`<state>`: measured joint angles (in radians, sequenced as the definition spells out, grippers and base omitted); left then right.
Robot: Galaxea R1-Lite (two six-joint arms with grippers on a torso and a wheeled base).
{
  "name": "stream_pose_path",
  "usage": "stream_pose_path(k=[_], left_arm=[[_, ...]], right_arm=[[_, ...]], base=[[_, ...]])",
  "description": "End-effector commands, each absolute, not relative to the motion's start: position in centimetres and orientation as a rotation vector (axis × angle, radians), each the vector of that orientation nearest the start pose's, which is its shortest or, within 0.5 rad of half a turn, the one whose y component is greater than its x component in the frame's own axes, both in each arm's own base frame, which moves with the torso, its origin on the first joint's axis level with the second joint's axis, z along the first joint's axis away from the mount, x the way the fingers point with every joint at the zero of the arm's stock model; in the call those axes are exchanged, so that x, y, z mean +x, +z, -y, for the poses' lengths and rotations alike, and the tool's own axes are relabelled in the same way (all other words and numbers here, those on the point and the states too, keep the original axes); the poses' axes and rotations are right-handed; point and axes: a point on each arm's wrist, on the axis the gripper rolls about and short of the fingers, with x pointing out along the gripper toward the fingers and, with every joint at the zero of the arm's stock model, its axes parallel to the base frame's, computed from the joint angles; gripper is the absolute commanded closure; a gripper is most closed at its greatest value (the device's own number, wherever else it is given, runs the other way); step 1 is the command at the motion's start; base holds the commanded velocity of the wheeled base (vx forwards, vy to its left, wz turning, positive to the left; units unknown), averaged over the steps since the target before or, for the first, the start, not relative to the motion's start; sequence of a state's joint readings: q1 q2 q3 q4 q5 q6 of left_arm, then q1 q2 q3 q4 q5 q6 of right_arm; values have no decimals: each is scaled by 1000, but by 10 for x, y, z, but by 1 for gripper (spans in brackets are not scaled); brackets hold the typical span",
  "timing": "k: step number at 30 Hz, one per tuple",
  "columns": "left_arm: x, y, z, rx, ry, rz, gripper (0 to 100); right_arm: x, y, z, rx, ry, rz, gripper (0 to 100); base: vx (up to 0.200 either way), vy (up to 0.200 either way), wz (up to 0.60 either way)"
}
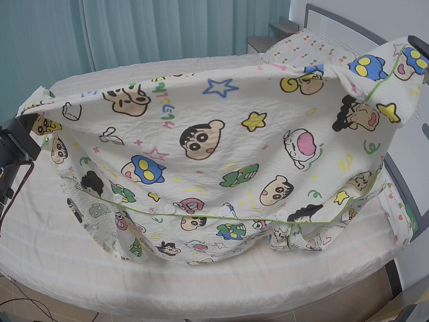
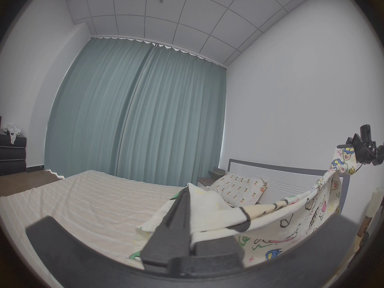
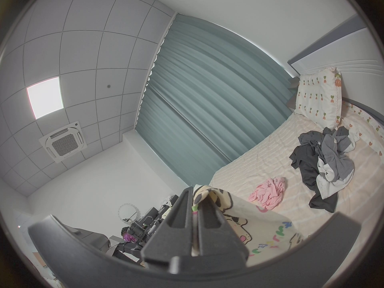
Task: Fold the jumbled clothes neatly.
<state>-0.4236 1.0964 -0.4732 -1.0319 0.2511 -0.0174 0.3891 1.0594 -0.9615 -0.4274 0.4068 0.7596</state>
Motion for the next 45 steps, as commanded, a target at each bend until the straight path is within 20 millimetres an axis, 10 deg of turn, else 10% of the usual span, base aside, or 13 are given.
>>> stream_pose_path(k=[1,45], left_arm=[[134,266,53,-150,-165,382,100],[104,266,34,-135,-122,357,100]], right_arm=[[119,351,-59,709,880,13,100],[132,351,-73,696,955,-54,100]], base=[[0,200,0],[0,182,0]])
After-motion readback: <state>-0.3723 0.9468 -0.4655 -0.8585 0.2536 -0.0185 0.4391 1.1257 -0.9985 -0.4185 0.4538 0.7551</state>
